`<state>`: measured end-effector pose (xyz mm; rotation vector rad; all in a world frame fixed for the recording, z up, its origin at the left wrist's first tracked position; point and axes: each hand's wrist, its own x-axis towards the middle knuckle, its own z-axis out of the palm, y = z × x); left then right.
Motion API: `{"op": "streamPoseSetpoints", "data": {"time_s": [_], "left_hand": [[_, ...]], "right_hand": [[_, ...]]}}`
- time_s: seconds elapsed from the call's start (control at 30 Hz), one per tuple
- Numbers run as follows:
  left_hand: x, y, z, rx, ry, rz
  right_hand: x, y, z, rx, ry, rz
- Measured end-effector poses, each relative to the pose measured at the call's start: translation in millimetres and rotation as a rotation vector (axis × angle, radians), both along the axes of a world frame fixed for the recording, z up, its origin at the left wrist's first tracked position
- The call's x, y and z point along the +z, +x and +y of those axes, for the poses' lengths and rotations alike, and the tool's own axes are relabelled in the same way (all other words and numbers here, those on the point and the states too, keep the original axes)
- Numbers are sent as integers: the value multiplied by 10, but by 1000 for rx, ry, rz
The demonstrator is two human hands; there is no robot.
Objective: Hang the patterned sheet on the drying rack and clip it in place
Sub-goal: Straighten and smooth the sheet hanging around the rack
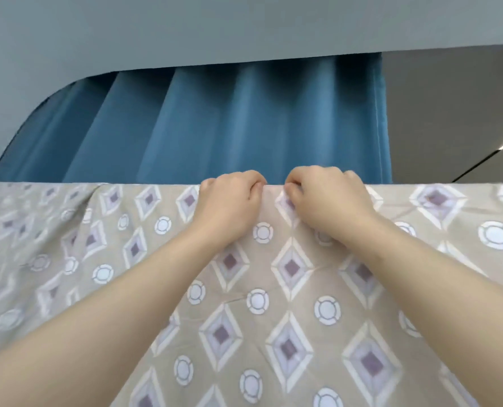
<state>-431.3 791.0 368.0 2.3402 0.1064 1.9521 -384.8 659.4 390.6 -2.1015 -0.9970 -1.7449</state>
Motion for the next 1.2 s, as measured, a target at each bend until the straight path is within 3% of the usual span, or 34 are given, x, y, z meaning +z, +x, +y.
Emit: {"op": "streamPoseSetpoints", "data": {"time_s": [0.47,0.67,0.83,1.03,1.2], "left_hand": [[178,106,408,-167,-12,91],[166,111,306,-4,29,58],[175,110,219,-36,-72,18],[227,142,-201,-132,-12,-91],[237,245,-419,-226,-25,-114]], "right_hand": [[82,111,166,69,28,201],[35,116,188,138,83,114],[32,143,169,112,111,-8],[40,240,-112,-16,248,-171],[29,325,-279,-43,313,-180]]}}
